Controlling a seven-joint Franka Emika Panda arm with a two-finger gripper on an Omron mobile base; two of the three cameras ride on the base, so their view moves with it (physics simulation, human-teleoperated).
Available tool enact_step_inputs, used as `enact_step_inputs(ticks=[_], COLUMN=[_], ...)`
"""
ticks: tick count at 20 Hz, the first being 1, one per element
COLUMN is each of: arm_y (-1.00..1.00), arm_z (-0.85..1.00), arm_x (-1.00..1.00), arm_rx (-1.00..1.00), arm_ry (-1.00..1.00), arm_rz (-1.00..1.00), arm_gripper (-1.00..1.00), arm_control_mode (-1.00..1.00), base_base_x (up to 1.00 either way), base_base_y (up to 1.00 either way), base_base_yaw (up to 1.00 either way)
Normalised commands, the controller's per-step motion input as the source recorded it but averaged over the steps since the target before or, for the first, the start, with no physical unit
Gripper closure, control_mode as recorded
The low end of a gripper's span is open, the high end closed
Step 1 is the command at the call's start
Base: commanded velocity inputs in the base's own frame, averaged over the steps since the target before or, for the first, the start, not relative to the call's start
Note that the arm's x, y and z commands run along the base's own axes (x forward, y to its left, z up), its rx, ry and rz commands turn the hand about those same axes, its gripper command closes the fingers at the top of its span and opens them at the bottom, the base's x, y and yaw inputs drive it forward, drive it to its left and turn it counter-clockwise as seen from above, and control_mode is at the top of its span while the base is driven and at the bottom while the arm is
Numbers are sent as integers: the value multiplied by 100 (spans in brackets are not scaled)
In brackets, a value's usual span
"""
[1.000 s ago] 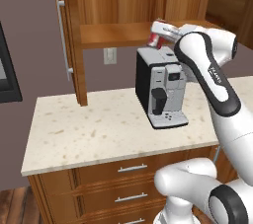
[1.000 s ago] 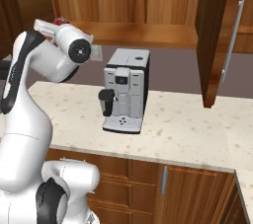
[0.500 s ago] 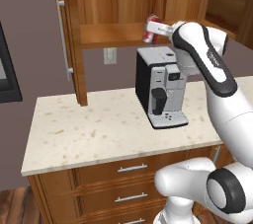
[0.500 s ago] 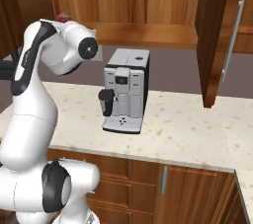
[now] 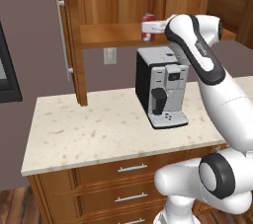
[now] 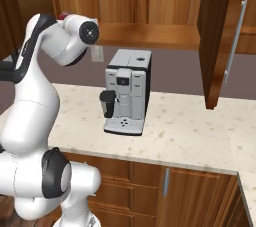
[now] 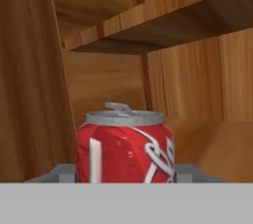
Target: Pick the can, can from the counter and place them in the open cabinet.
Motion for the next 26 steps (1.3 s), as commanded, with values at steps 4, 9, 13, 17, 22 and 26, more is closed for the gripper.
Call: enact_step_inputs(ticks=[4,9,13,17,22,26], arm_y=[3,1,1,9,12,12], arm_z=[0,0,-7,-21,-21,-17], arm_x=[30,32,35,32,29,19], arm_rx=[-8,0,6,5,0,-11], arm_ry=[0,0,0,-4,-1,-7], arm_rz=[0,0,0,0,0,4], arm_gripper=[100,100,100,100,100,100], arm_control_mode=[-100,-100,-100,-100,-100,-100], base_base_x=[0,0,0,0,0,0], base_base_y=[0,0,0,0,0,0], base_base_yaw=[0,0,0,0,0,0])
